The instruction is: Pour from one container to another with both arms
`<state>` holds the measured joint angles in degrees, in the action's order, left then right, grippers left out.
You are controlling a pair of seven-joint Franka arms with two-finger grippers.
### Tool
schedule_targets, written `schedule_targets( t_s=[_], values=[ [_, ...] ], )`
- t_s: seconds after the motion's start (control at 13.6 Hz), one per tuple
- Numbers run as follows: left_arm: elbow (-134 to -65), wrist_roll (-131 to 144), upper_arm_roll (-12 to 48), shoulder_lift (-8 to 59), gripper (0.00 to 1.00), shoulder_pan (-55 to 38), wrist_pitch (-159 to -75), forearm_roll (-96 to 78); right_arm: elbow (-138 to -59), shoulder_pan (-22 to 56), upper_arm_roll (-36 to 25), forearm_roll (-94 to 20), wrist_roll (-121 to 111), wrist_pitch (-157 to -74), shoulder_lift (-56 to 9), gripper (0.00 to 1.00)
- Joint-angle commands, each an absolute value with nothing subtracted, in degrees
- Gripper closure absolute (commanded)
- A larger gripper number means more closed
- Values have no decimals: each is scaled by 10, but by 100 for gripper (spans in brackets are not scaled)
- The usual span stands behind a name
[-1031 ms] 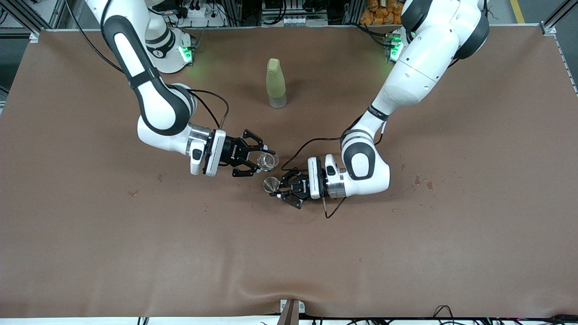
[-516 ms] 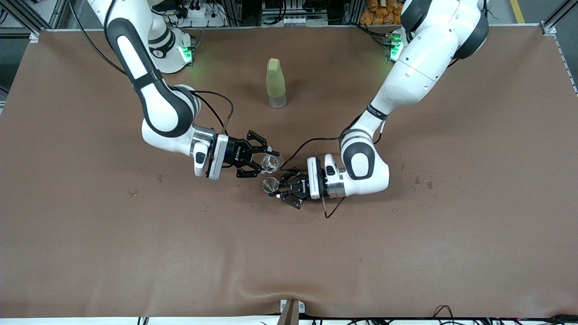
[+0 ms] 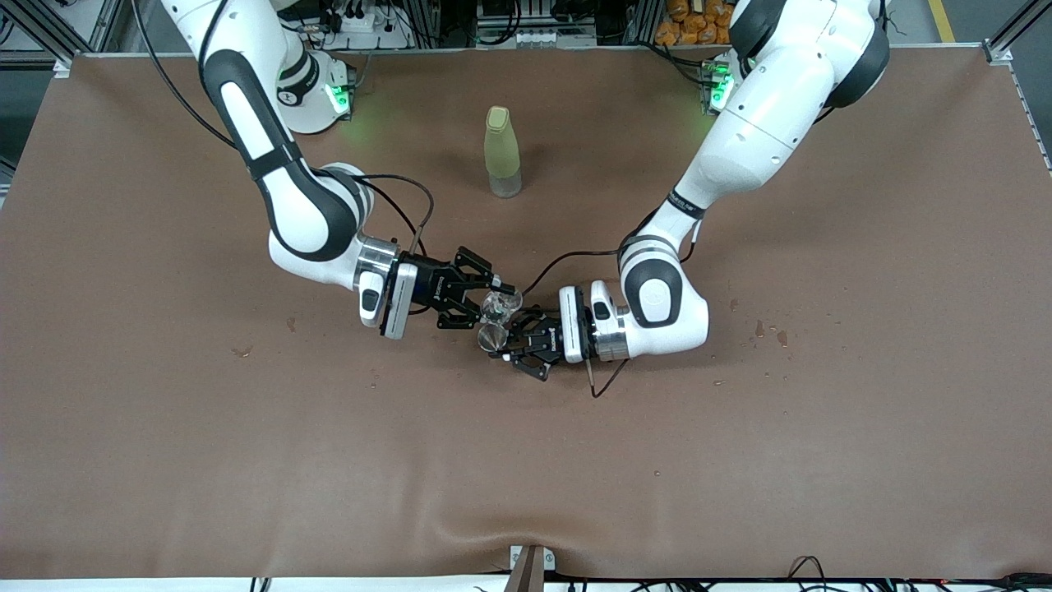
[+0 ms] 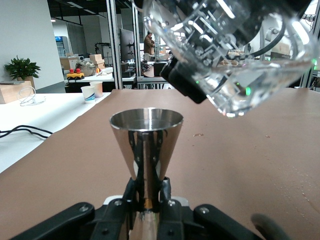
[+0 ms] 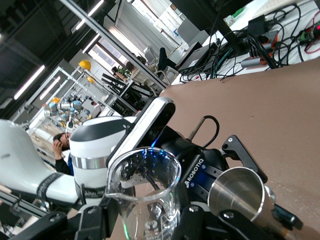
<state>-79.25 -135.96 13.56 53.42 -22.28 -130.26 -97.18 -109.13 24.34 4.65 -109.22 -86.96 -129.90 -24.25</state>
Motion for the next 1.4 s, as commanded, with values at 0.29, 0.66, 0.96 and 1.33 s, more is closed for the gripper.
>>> schedule_targets(
  t_s=[0.29, 0.66, 0.96, 1.33],
  values=[
    [-778, -1355, 129, 540, 100, -236, -1311, -990, -1078, 253, 42, -1142, -790, -1300, -255, 87],
    [-778, -1355, 130, 541, 100, -241, -1325, -991, -1078, 256, 43, -1180, -762, -1300, -266, 87],
    [-778, -1355, 129, 541, 100, -239, -1325, -991, -1079, 264, 43, -1197, -694, -1300, -266, 88],
    [-778, -1354, 129, 540, 100, -238, -1325, -991, -1086, 263, 43, -1197, -672, -1301, -258, 89]
  ],
)
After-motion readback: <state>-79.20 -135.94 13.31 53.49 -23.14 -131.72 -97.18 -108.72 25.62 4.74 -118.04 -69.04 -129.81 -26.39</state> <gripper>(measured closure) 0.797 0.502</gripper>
